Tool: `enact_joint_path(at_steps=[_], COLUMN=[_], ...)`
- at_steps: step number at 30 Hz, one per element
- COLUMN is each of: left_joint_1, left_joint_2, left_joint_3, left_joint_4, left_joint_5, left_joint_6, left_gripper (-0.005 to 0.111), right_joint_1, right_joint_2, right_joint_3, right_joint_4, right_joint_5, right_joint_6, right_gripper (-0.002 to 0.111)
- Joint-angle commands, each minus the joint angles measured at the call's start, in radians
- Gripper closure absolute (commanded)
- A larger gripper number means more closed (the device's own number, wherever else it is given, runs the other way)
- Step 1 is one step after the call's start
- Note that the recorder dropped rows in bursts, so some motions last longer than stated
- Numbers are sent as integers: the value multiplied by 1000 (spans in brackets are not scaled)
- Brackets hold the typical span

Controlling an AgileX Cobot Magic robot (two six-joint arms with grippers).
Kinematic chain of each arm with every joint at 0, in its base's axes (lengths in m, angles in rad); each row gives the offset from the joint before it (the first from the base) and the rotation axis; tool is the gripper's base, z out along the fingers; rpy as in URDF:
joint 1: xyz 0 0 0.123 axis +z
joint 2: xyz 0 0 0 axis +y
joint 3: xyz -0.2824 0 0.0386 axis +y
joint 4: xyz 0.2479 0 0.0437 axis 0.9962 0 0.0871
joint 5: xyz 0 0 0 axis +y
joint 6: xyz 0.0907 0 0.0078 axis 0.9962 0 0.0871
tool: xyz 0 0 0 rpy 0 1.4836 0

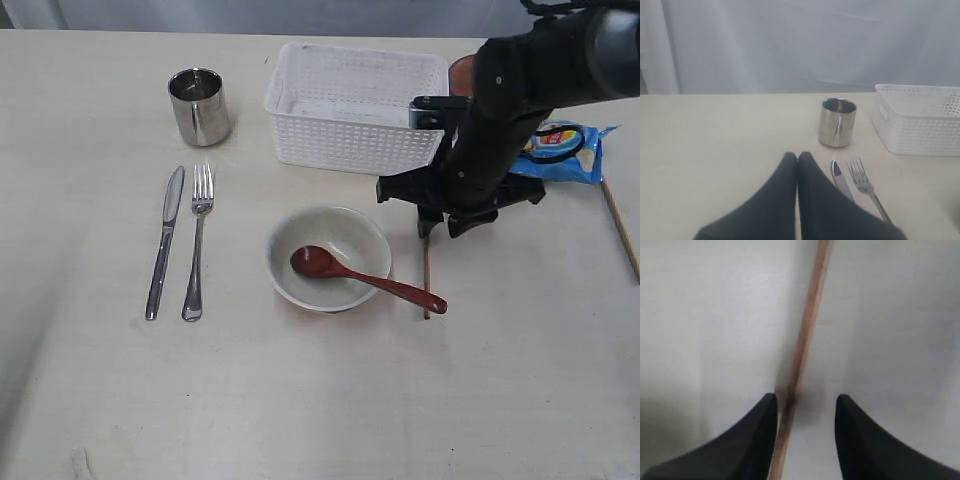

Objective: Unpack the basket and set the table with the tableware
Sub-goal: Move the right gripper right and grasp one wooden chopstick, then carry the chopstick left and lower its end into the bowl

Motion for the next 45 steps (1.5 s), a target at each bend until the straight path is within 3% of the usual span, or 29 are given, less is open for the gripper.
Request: enact_joint_path(at_steps=[1,6,12,17,19,22,31,39,41,45], left_joint_1=[-1,-1,-1,-1,-1,-1,-1,-1,-1,-1], left_joint_2=[-4,-4,-4,-4,-4,-4,-4,-4,-4,-4], left_joint_3=[3,3,3,3,3,3,3,3,3,3], left_joint_4=[-4,-4,-4,-4,-4,-4,-4,-4,-4,-4], left_joint_5=[-11,-11,-11,-11,-11,-11,-11,-11,-11,-11], left_joint_6=[0,0,0,0,0,0,0,0,0,0], left_gripper=[107,107,107,107,107,107,107,107,107,107], right_joint_1=[-5,-5,-5,-5,-5,-5,-5,-26,-17,39], right_joint_2=[-9,-6,29,55,62,62,8,-246,-317,-421], right_joint_3=[12,12,12,12,12,12,12,12,12,12], right_joint_4=[4,4,-8,-16,-32,-57,-148,-230,-212,60], right_joint_5=[-49,-75,-60,-60,-60,-48,1,64,94,159], right_joint_6=[20,44,42,39,39,39,44,28,-52,-226], right_gripper=[71,72,85,85,91,109,109,109,109,109])
